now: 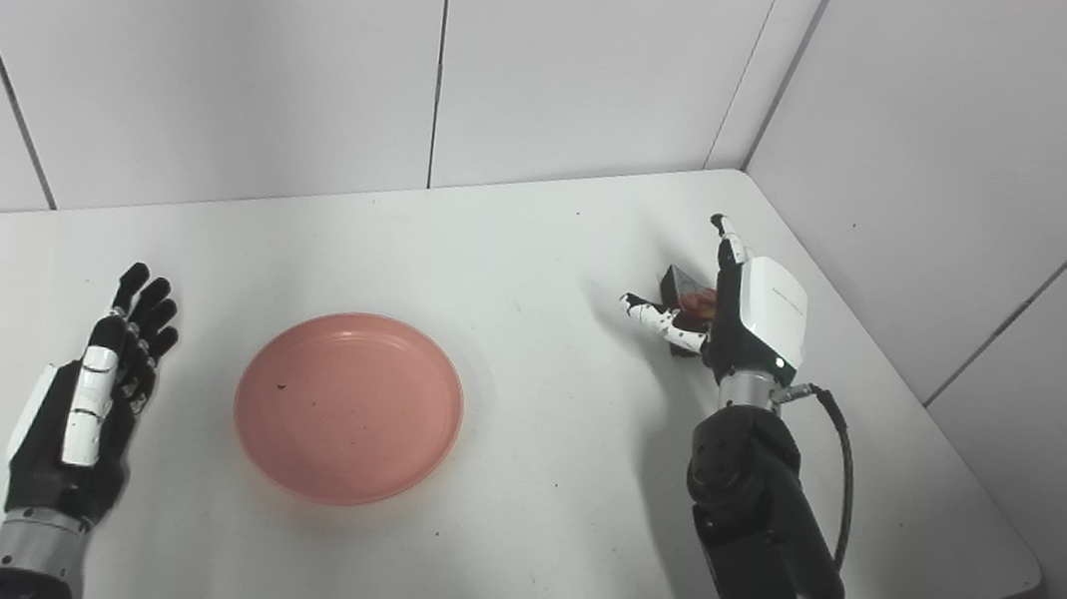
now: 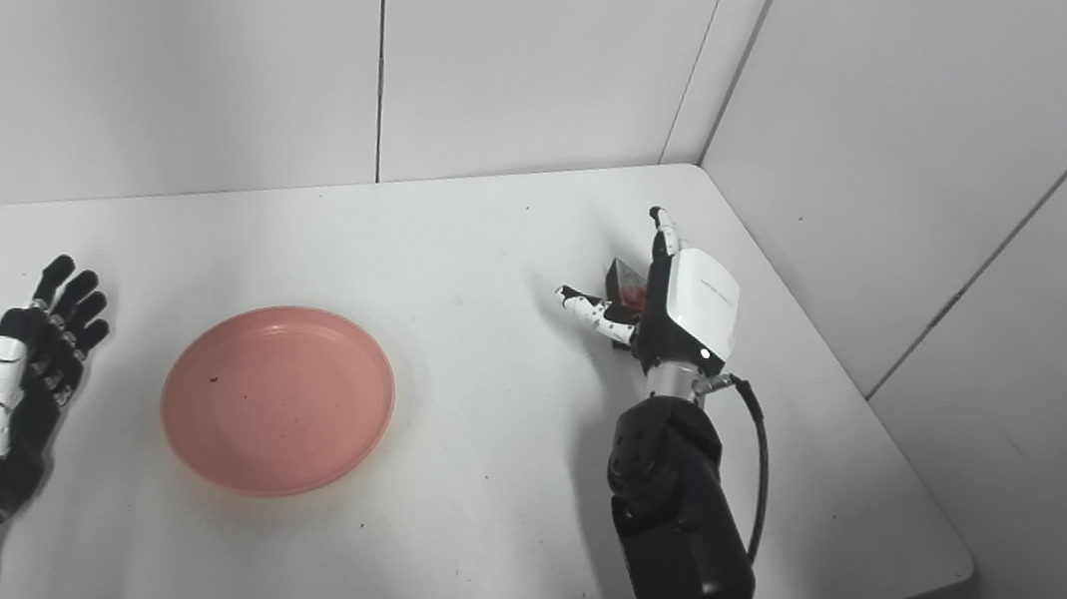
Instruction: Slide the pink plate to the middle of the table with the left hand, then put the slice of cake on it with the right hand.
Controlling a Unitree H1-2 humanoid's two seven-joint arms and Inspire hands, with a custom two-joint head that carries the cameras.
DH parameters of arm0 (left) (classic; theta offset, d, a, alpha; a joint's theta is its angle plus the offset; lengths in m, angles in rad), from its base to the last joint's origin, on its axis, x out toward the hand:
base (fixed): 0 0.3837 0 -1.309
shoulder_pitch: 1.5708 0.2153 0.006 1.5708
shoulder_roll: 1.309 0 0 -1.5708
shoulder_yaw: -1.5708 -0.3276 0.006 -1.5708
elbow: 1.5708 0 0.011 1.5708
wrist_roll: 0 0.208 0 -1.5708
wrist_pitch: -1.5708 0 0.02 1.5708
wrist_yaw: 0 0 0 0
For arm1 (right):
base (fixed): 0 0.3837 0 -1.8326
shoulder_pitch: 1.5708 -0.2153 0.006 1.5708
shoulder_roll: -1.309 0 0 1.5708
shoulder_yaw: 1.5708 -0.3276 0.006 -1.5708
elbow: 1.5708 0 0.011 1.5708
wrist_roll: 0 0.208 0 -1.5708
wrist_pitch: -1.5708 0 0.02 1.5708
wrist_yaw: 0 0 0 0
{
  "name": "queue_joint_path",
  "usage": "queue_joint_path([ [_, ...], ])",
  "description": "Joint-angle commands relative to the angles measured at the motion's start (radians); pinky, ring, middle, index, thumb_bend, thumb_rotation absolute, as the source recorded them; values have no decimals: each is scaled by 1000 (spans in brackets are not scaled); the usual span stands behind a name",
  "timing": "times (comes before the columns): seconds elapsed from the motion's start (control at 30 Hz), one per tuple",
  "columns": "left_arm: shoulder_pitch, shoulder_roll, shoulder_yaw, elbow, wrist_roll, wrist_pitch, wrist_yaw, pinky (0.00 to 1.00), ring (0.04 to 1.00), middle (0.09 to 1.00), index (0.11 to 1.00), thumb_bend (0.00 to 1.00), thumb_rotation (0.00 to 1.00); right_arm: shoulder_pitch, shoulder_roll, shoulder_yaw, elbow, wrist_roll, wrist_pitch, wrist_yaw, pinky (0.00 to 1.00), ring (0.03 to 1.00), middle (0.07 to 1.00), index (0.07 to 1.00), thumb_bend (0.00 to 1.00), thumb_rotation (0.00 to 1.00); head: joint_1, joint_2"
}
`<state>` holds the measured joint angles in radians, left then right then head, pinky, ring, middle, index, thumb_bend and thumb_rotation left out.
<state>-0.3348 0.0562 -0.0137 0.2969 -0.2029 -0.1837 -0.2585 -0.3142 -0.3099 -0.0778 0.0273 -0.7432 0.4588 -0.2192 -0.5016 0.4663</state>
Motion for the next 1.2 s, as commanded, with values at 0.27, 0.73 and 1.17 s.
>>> queue_joint_path([
  [0.27, 61, 12, 12, 42, -27, -5, -28, 1000, 1000, 1000, 1000, 609, 966, -25, -32, -6, 28, -41, 9, -29, 746, 839, 878, 879, 717, 327, 4, -2],
  [0.73, 71, 11, 6, 15, -16, 3, -25, 1000, 1000, 1000, 1000, 628, 959, -32, -4, -62, 63, -24, 10, -3, 285, 374, 531, 855, 547, 2, 13, -4],
  [1.17, 73, 16, 5, 12, -15, 4, -26, 1000, 1000, 1000, 1000, 606, 975, -23, 15, -81, 47, 48, -24, -49, 362, 418, 545, 711, 515, 0, 15, -7],
])
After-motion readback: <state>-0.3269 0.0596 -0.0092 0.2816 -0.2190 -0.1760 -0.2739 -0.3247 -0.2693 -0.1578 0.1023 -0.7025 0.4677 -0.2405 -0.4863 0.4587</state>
